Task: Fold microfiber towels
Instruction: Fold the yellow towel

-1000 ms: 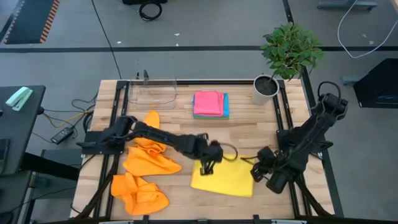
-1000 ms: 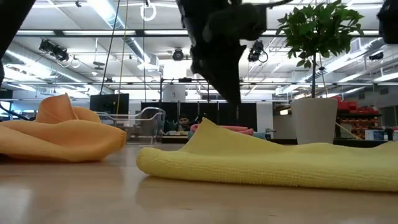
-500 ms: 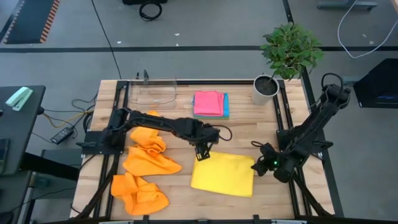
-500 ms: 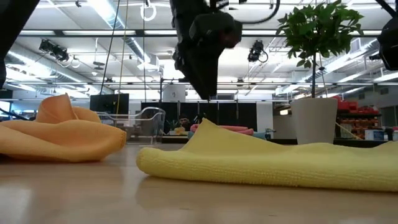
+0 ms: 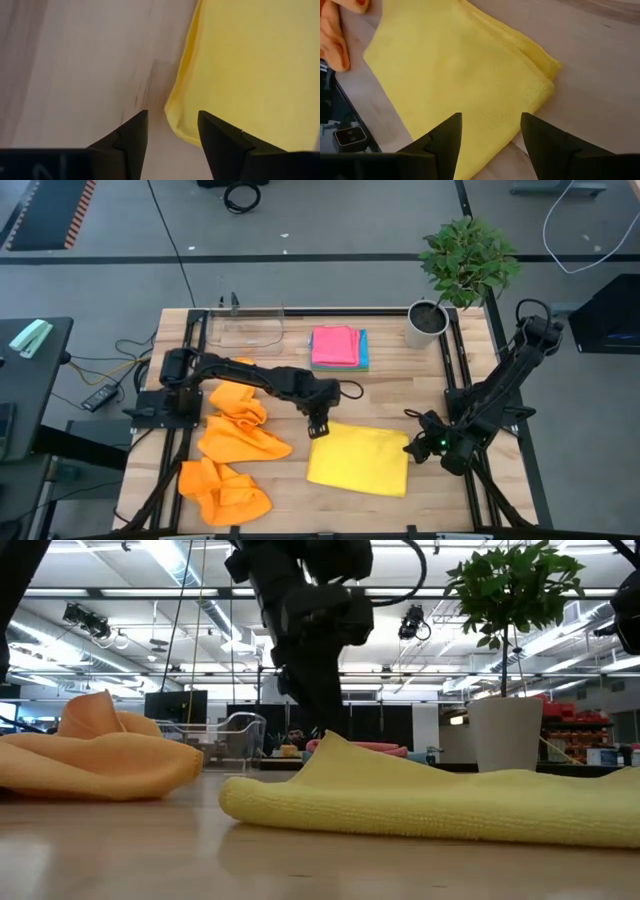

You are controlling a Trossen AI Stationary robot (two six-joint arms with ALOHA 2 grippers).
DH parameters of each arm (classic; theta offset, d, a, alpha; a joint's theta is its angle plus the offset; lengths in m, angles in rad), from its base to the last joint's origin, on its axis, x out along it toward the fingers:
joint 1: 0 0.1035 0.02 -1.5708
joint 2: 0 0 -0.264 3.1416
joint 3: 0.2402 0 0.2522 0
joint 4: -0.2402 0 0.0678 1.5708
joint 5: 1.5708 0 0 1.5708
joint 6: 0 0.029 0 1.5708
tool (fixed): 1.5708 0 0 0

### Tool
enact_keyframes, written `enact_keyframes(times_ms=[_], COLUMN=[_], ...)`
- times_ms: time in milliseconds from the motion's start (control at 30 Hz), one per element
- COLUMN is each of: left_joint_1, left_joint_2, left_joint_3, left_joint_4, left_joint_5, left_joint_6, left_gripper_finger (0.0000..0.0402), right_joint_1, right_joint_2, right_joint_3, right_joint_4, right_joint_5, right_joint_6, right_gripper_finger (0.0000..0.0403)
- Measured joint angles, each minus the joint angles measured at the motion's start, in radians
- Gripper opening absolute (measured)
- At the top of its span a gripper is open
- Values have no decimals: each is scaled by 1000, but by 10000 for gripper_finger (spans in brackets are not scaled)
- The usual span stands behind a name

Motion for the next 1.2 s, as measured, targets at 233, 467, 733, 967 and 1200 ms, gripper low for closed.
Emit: enact_keyframes(times_ms=[233,467,733,967,1200], left_joint_1=[-11,-10,-8,-8,-8], left_joint_2=[35,37,37,37,37], left_joint_3=[-1,-1,-1,-1,-1], left_joint_4=[3,17,16,15,14], left_joint_5=[-10,-8,-7,-7,-7], left_joint_6=[20,21,20,21,21], left_gripper_finger=[184,161,104,65,45], right_joint_1=[0,-32,-55,-55,-59], right_joint_2=[1,60,128,134,134], right_joint_3=[0,0,0,0,0], right_joint_4=[0,-1,-3,-8,-9], right_joint_5=[0,-20,-38,-72,-84], right_joint_6=[8,22,12,4,9], right_gripper_finger=[212,200,184,165,160])
